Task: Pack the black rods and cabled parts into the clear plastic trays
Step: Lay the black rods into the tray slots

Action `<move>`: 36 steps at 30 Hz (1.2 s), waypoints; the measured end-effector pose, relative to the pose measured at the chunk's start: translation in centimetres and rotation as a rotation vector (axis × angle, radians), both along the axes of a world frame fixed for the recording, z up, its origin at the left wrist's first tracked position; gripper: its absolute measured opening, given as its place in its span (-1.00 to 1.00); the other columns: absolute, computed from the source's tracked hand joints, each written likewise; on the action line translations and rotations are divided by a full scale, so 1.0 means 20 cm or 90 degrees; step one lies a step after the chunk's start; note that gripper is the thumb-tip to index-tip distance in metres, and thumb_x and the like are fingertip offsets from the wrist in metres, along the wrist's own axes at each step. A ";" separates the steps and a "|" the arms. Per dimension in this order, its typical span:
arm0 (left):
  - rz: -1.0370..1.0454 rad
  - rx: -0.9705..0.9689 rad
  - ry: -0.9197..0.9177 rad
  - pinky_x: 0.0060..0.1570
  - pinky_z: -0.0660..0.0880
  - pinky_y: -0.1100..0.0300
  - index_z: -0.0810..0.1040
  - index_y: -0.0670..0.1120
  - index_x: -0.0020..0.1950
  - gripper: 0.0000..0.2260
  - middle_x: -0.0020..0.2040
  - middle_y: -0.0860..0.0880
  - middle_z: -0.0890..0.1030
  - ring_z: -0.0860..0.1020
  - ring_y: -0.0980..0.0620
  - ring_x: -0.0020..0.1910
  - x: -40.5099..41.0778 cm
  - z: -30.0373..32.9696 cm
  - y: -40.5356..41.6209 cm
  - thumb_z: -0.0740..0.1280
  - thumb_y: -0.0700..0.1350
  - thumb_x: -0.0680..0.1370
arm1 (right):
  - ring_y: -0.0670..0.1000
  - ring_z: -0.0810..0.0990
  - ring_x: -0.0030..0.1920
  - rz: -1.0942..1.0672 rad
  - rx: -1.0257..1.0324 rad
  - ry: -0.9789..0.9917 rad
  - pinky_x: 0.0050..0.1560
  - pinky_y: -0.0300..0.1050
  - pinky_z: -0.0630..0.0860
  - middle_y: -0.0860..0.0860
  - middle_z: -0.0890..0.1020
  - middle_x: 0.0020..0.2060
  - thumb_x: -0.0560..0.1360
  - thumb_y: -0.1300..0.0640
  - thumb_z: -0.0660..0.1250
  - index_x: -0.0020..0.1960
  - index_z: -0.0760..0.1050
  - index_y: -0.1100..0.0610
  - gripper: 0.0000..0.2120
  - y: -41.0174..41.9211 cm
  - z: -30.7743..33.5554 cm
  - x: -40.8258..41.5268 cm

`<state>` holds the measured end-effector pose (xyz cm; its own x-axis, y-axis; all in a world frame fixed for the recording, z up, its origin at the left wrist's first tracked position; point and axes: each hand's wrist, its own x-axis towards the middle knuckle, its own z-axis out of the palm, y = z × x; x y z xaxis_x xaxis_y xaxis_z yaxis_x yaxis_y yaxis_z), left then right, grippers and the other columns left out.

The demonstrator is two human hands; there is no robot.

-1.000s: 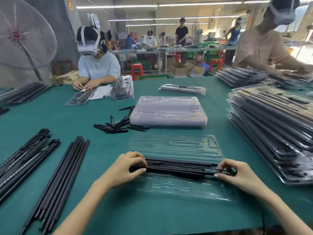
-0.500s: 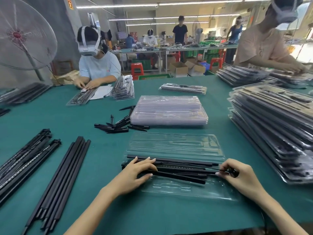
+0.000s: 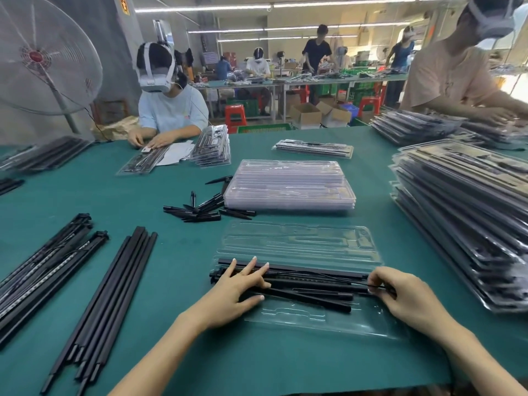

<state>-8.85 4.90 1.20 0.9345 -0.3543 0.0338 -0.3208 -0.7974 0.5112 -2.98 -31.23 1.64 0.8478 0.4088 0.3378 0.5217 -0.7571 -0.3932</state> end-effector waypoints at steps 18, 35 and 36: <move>0.060 -0.100 0.049 0.48 -0.32 0.03 0.36 0.06 0.25 -0.82 0.46 0.19 0.32 0.05 0.33 0.48 0.00 0.04 -0.05 0.12 -0.02 0.66 | -0.16 0.50 -0.23 -0.013 -0.022 0.060 -0.28 -0.23 0.41 -0.28 0.51 -0.19 0.44 -0.05 0.44 -0.16 0.58 -0.12 -0.95 0.05 0.02 -0.01; 0.129 0.237 -0.014 0.36 -0.45 -0.14 -0.29 0.44 0.36 -0.63 0.46 0.27 -0.34 -0.39 0.17 0.45 0.14 -0.07 -0.07 -0.17 0.20 0.63 | -0.20 0.41 -0.48 -0.011 0.454 0.210 -0.45 -0.38 0.32 0.01 0.61 -0.45 0.46 0.21 0.41 -0.30 0.66 0.07 -0.82 0.07 0.03 0.02; 0.135 0.230 -0.019 0.37 -0.44 -0.13 -0.28 0.45 0.36 -0.63 0.46 0.28 -0.33 -0.38 0.18 0.45 0.13 -0.07 -0.07 -0.17 0.19 0.63 | -0.23 0.40 -0.51 -0.023 0.510 0.194 -0.48 -0.44 0.29 -0.03 0.59 -0.48 0.46 0.26 0.41 -0.30 0.66 0.09 -0.81 0.08 0.02 0.01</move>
